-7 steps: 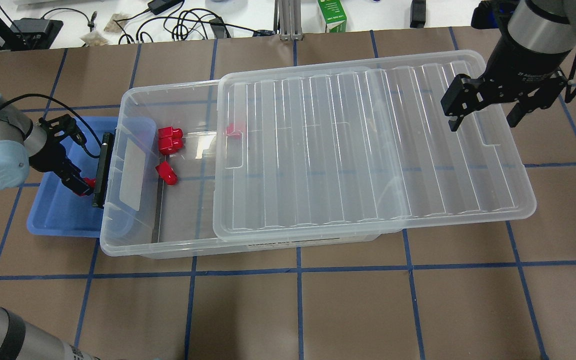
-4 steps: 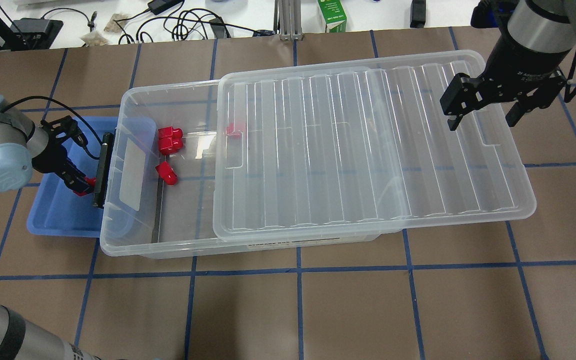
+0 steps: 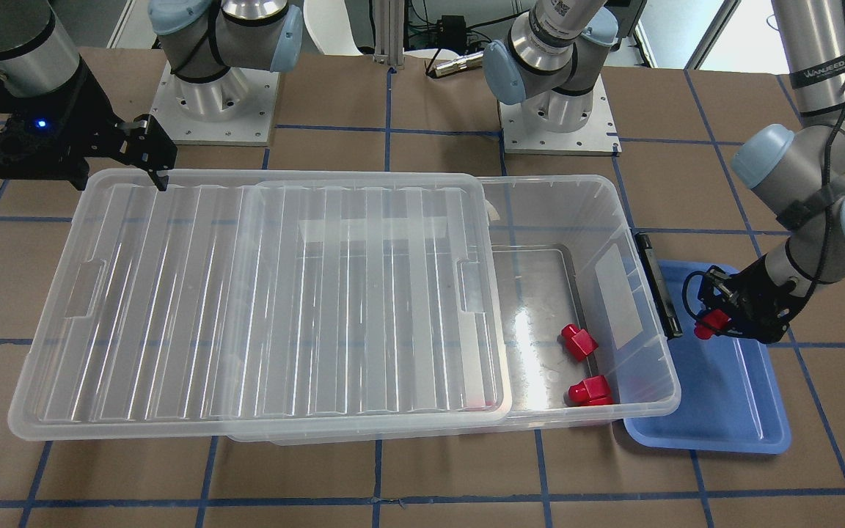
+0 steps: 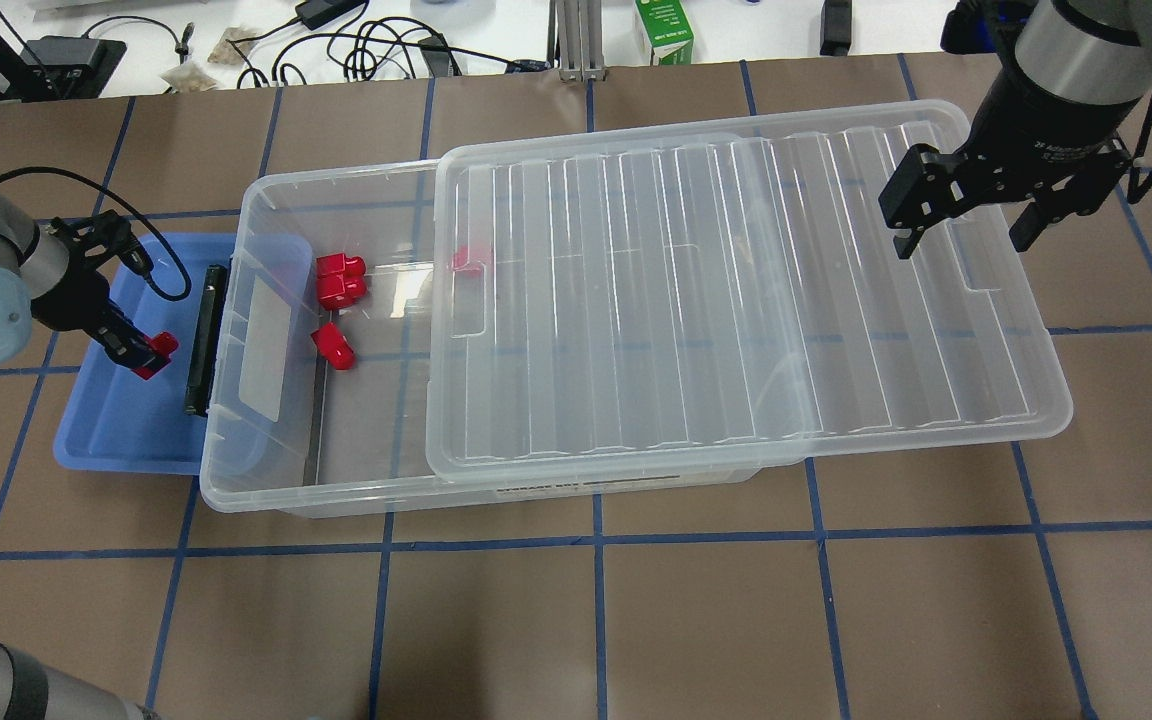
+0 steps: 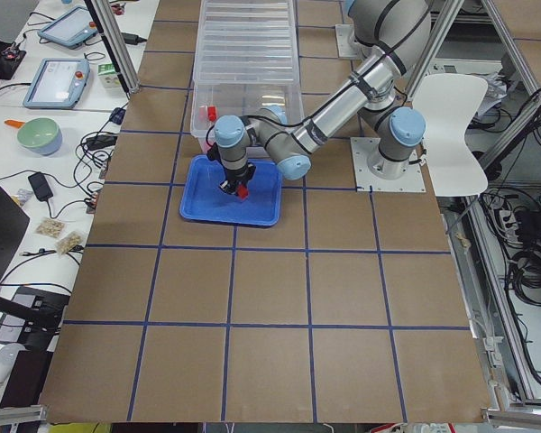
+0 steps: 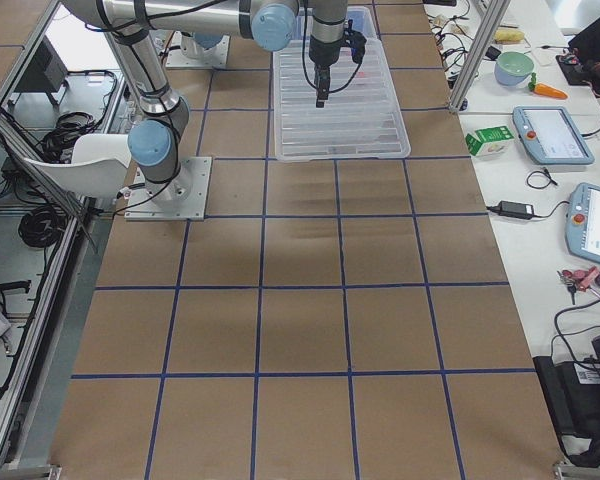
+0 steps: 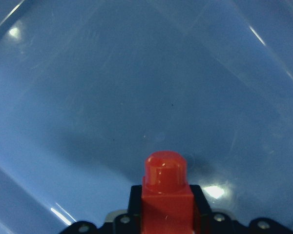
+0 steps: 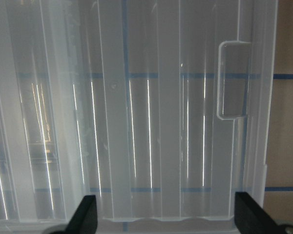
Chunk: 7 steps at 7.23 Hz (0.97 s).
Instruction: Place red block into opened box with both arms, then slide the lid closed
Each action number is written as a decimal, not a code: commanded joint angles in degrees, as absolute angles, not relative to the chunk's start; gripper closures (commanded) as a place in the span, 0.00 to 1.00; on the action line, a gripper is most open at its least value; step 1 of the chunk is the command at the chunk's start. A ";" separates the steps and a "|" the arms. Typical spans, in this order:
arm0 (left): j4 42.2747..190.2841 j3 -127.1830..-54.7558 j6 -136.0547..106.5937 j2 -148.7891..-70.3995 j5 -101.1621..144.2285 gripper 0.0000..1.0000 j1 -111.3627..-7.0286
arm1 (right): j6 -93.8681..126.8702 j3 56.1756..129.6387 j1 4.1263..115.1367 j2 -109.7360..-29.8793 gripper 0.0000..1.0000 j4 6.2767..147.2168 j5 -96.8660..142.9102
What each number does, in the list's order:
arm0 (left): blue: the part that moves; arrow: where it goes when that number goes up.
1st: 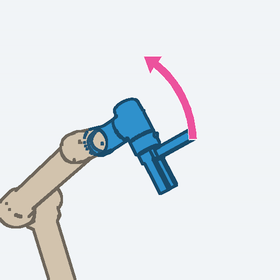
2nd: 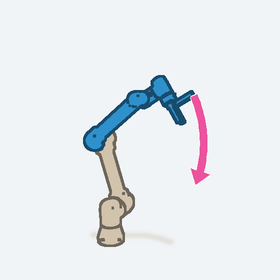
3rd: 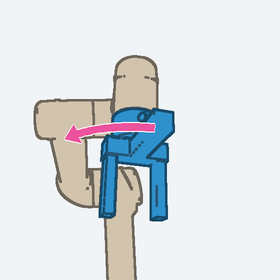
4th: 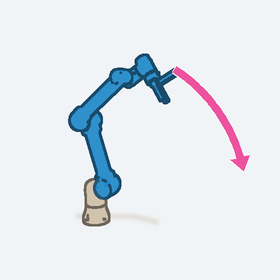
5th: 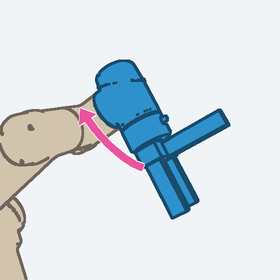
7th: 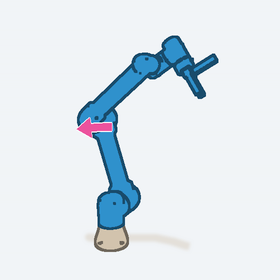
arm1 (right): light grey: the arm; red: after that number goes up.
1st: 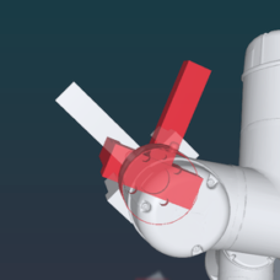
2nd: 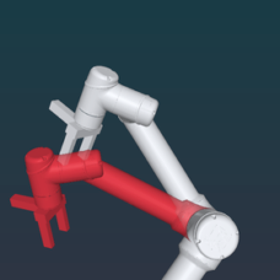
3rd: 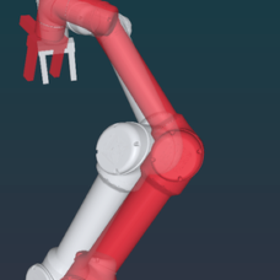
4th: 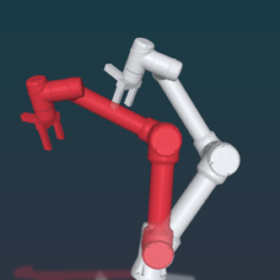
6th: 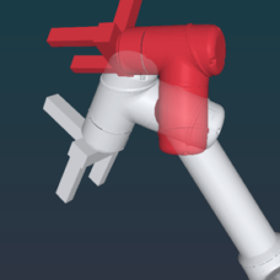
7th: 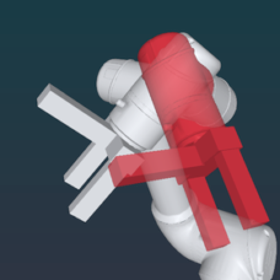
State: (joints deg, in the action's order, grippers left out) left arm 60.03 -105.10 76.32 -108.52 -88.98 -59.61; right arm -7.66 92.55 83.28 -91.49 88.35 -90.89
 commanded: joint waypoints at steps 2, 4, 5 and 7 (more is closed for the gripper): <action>77.76 -98.00 62.19 -99.70 -88.25 1.00 -61.95 | -8.52 92.37 83.06 -91.41 0.00 88.42 -91.23; 83.66 -97.73 50.87 -93.37 -88.59 1.00 -66.07 | -8.70 91.33 83.06 -91.49 0.00 88.42 -91.23; 83.85 -98.26 43.23 -92.73 -88.85 1.00 -69.92 | -8.70 91.32 83.06 -91.49 0.00 88.07 -91.75; 82.97 -97.56 23.83 -92.99 -88.68 1.00 -79.85 | -7.74 91.15 82.88 -91.49 0.00 88.42 -90.89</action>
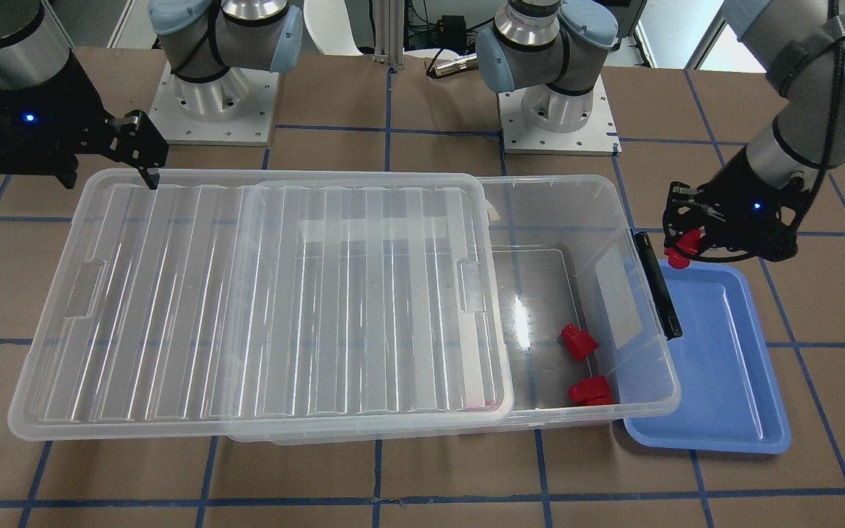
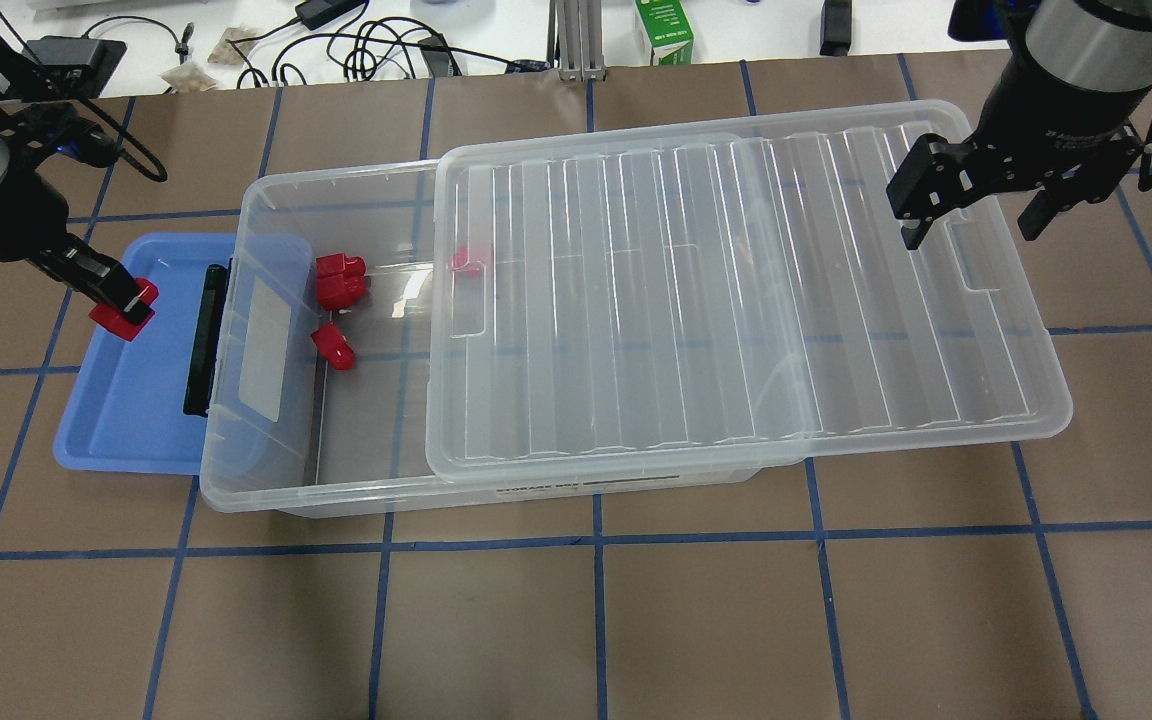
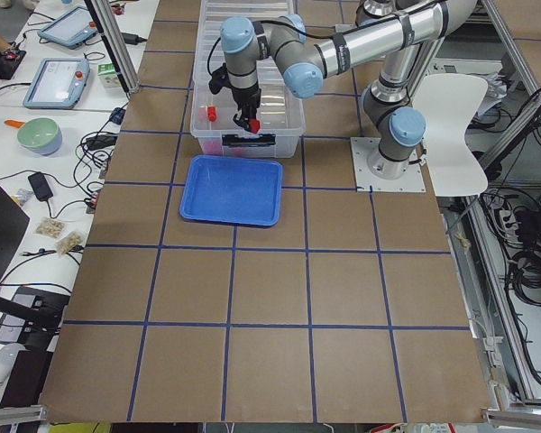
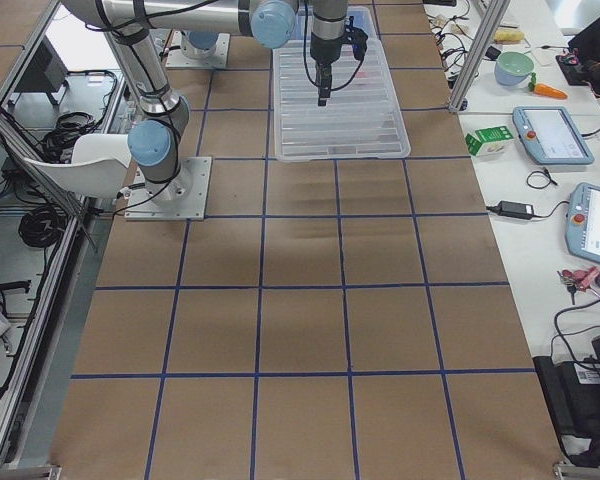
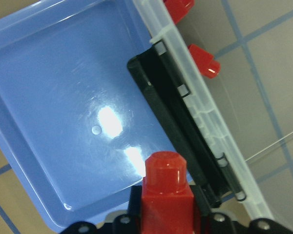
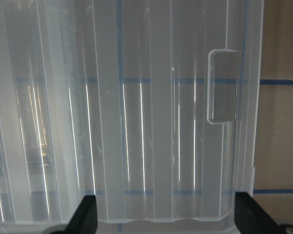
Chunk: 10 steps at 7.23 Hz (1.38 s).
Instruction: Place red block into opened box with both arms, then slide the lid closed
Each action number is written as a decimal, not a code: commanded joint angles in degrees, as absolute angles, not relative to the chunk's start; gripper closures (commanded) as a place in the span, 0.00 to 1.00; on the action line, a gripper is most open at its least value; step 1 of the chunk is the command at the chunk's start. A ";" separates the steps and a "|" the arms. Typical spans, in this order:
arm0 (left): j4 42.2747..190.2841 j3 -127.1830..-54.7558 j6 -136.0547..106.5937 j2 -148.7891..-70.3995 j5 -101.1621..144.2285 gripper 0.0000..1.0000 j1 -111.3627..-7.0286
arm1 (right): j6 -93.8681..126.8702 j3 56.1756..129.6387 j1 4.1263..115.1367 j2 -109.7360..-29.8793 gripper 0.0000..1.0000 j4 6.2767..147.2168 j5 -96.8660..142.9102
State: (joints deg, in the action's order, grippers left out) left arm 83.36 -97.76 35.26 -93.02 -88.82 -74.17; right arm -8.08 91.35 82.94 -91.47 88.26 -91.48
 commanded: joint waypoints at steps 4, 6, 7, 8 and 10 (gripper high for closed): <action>76.78 -100.44 8.70 -96.40 -87.89 1.00 -83.32 | -8.00 91.58 82.88 -91.49 0.00 89.30 -92.02; 66.67 -105.97 9.14 -97.38 -87.89 1.00 -83.50 | -7.73 91.76 82.88 -91.49 0.00 89.38 -91.84; 63.84 -108.52 8.97 -98.60 -87.80 1.00 -83.50 | -7.73 91.76 82.88 -91.41 0.00 89.38 -91.93; 60.42 -110.72 8.88 -99.05 -87.80 1.00 -83.58 | -7.65 91.76 82.88 -91.41 0.00 89.38 -91.85; 59.59 -111.97 8.88 -99.32 -87.71 1.00 -83.93 | -7.73 91.93 82.88 -91.41 0.00 89.56 -92.02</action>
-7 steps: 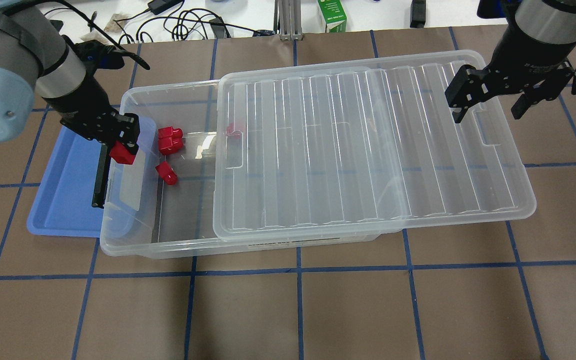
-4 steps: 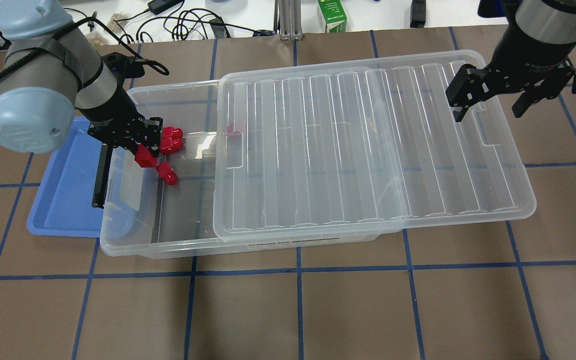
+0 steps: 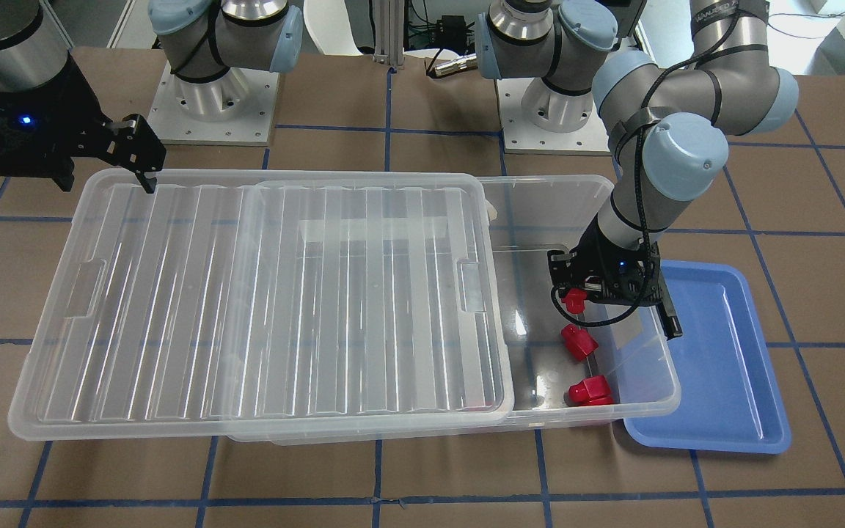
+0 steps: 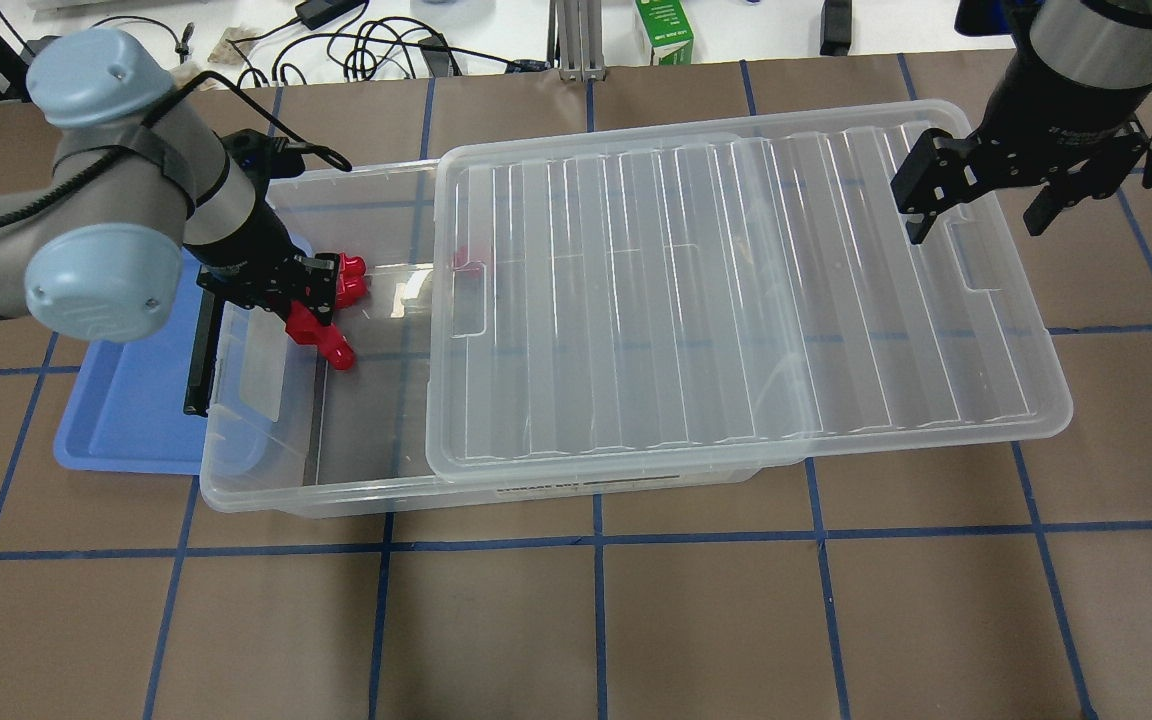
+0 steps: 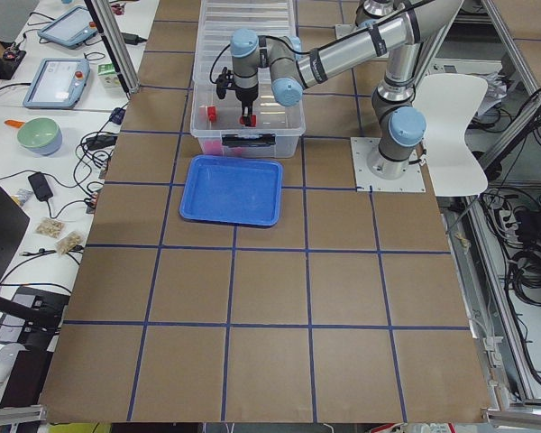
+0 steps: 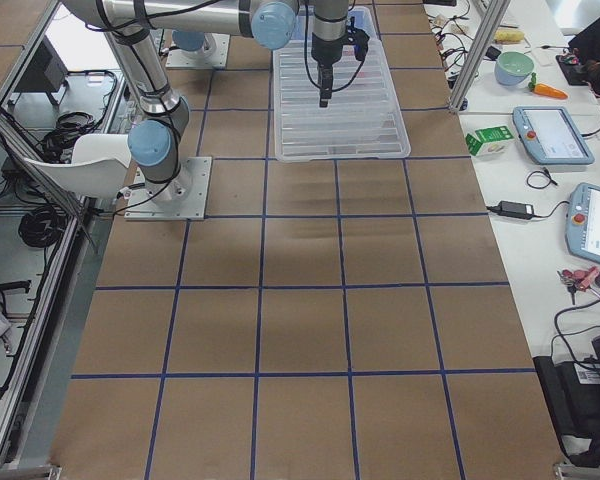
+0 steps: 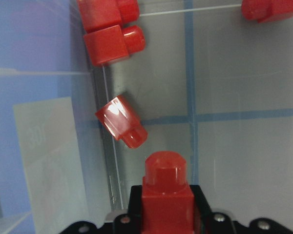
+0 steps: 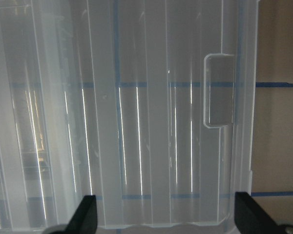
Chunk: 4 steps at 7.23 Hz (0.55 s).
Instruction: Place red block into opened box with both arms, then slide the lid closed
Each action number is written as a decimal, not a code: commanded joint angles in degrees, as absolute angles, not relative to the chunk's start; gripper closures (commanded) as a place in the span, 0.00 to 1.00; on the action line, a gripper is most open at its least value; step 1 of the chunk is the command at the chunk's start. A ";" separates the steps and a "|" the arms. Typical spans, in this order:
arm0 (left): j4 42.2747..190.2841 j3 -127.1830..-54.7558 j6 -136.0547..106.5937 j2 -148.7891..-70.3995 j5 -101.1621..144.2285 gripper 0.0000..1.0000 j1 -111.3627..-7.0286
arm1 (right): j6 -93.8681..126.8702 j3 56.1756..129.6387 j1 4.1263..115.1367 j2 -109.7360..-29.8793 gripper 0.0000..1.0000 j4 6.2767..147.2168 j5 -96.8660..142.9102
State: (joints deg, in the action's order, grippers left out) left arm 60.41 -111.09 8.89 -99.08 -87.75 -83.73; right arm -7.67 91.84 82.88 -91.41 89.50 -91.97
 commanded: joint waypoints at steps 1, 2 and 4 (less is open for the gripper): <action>59.59 -112.32 8.88 -99.32 -87.71 1.00 -84.02 | -7.91 92.19 82.88 -91.41 0.00 89.56 -91.93; 59.76 -112.76 9.49 -99.32 -87.80 0.65 -83.85 | -7.82 92.20 82.88 -91.41 0.00 89.56 -92.02; 58.80 -112.33 9.75 -100.37 -87.80 0.00 -83.67 | -7.82 92.20 82.88 -91.41 0.00 89.47 -92.02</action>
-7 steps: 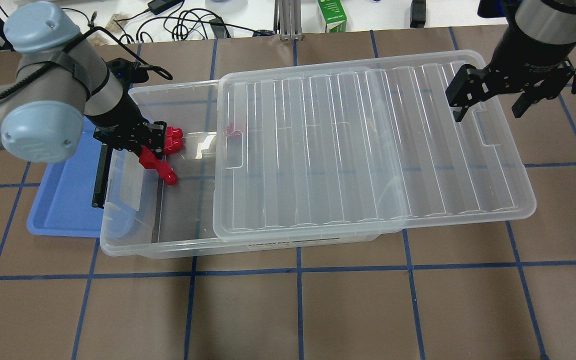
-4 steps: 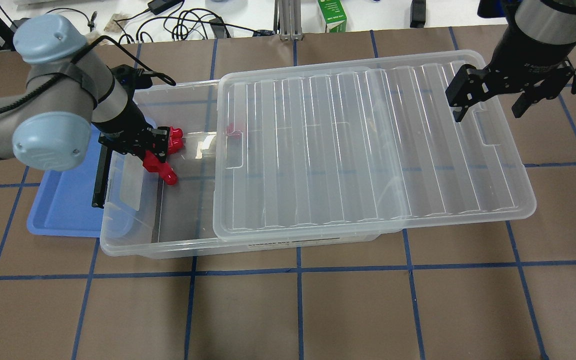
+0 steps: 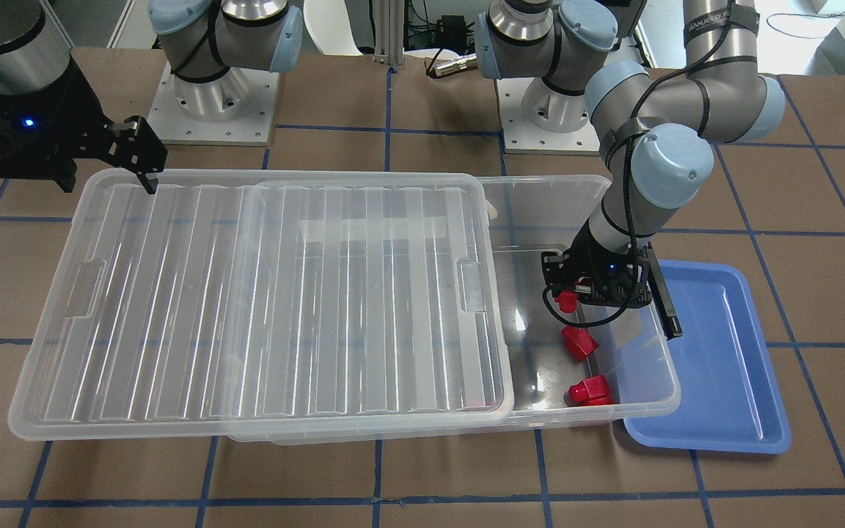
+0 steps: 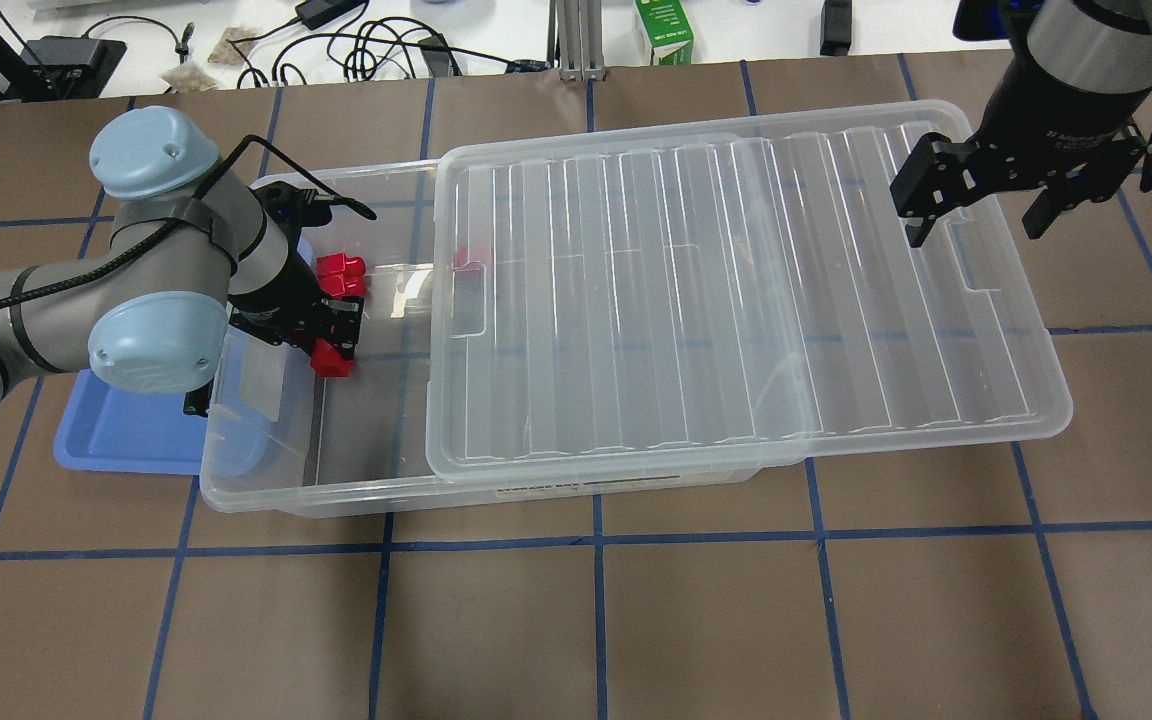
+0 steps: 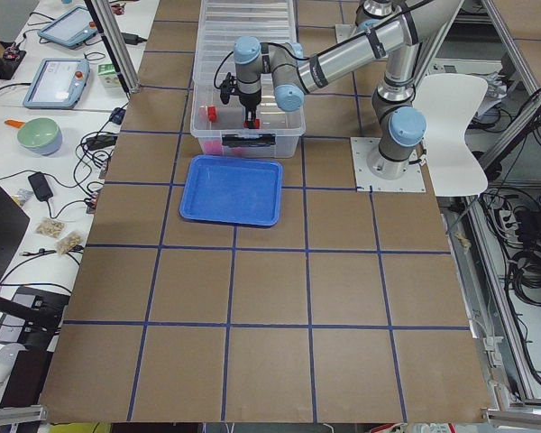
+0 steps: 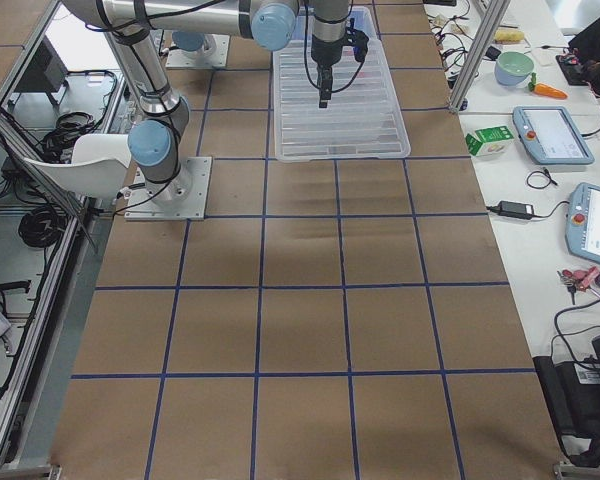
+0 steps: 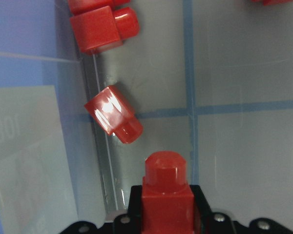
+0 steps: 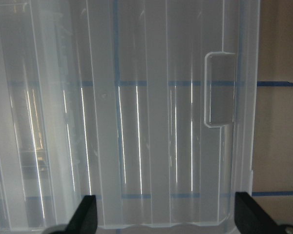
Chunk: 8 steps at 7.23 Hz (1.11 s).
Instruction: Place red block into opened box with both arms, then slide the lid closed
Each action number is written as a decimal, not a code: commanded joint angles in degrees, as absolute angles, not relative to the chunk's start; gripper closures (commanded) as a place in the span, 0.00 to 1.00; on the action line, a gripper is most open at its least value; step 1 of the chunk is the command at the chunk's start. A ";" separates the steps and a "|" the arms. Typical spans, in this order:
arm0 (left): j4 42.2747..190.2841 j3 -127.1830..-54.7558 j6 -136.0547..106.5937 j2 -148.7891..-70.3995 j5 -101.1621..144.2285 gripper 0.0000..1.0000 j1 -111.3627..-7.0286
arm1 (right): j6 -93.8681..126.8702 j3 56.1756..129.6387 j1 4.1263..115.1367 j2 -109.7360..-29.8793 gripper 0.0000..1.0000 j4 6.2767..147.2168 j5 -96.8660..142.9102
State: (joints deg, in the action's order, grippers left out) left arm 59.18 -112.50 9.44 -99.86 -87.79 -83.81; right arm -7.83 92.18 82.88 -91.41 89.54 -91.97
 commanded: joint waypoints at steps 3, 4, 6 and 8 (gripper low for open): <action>65.24 -106.13 9.67 -98.19 -86.67 0.00 -83.85 | -8.09 92.20 82.88 -91.41 0.00 89.56 -92.02; 76.00 -98.25 9.58 -96.69 -86.75 0.00 -84.02 | -8.26 92.20 82.88 -91.41 0.00 89.56 -92.02; 92.83 -86.27 8.62 -93.36 -86.75 0.00 -84.37 | -8.52 92.20 82.18 -91.23 0.00 89.74 -92.02; 94.22 -84.47 3.30 -90.80 -88.58 0.00 -94.94 | -8.79 92.20 77.72 -91.14 0.00 89.74 -91.76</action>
State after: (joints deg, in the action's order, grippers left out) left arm 92.66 -86.42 6.94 -92.33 -87.24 -88.70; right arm -8.57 92.20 80.45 -91.20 89.76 -91.92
